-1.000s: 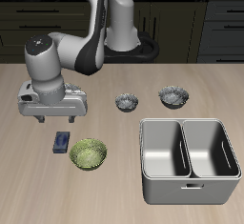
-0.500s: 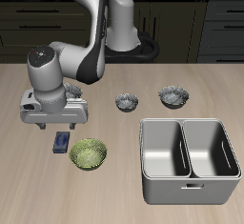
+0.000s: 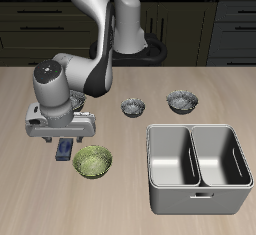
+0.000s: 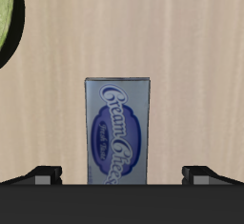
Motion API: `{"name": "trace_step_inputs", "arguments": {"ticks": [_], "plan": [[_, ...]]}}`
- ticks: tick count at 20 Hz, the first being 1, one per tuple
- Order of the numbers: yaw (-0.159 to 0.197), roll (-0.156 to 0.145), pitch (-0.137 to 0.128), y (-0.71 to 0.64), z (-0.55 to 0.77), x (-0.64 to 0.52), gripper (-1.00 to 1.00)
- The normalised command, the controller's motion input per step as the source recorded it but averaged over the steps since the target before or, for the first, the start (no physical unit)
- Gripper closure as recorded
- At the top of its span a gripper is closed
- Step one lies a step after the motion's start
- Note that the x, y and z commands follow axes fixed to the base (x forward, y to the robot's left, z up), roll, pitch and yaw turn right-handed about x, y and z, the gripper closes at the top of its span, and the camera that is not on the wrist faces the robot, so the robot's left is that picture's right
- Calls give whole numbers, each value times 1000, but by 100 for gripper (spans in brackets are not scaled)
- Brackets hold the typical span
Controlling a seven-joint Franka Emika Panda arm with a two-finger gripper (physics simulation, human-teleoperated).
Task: Place the cream cheese in the green bowl
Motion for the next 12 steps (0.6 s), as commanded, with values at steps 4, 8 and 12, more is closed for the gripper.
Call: {"name": "trace_step_inputs", "arguments": {"ticks": [4, 8, 12], "plan": [[-4, 15, 45, 14, -222, -2, -100], [-11, -19, 24, -118, -159, 9, 100], [-27, 1, 15, -40, -86, -52, 100]]}}
